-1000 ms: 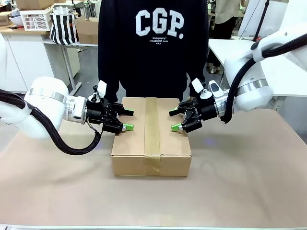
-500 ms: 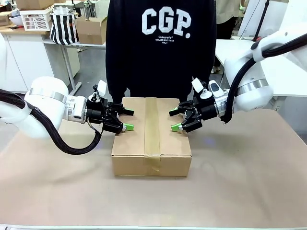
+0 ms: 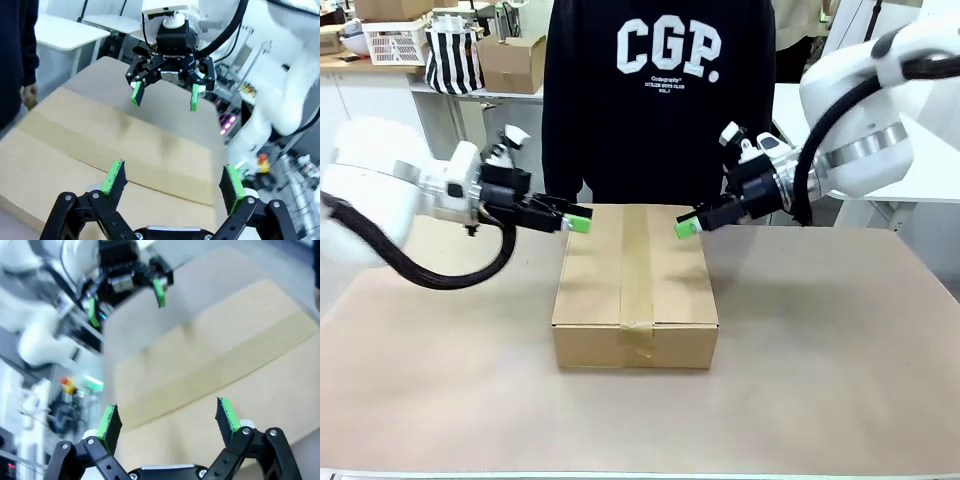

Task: Pack the gift set into the box.
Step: Press and hold the closed box until the human finishes sealing it.

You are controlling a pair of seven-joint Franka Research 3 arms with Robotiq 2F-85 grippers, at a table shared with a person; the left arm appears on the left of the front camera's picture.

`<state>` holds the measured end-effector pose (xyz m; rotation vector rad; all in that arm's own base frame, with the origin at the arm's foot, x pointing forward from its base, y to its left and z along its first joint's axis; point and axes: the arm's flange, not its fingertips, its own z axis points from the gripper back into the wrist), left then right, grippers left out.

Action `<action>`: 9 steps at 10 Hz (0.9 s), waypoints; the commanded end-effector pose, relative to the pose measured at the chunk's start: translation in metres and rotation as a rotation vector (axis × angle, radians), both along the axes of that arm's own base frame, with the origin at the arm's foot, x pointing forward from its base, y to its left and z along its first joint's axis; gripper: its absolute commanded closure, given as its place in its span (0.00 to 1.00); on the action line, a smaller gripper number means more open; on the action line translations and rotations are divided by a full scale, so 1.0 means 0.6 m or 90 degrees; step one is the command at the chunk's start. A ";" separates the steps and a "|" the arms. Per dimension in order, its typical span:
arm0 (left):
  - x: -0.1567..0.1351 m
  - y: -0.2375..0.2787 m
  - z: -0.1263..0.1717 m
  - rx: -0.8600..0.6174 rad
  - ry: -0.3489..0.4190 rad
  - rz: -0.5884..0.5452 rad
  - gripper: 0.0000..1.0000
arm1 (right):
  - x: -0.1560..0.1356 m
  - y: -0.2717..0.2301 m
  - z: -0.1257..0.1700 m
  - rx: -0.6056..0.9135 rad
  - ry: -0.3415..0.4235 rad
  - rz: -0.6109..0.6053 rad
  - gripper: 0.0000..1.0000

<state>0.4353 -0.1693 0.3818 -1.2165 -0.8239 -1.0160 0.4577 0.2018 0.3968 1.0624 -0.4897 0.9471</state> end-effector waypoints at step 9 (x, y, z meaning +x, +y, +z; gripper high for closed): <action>-0.150 0.257 0.048 -0.187 0.619 0.096 0.00 | -0.199 -0.290 0.061 0.221 0.351 -0.367 0.00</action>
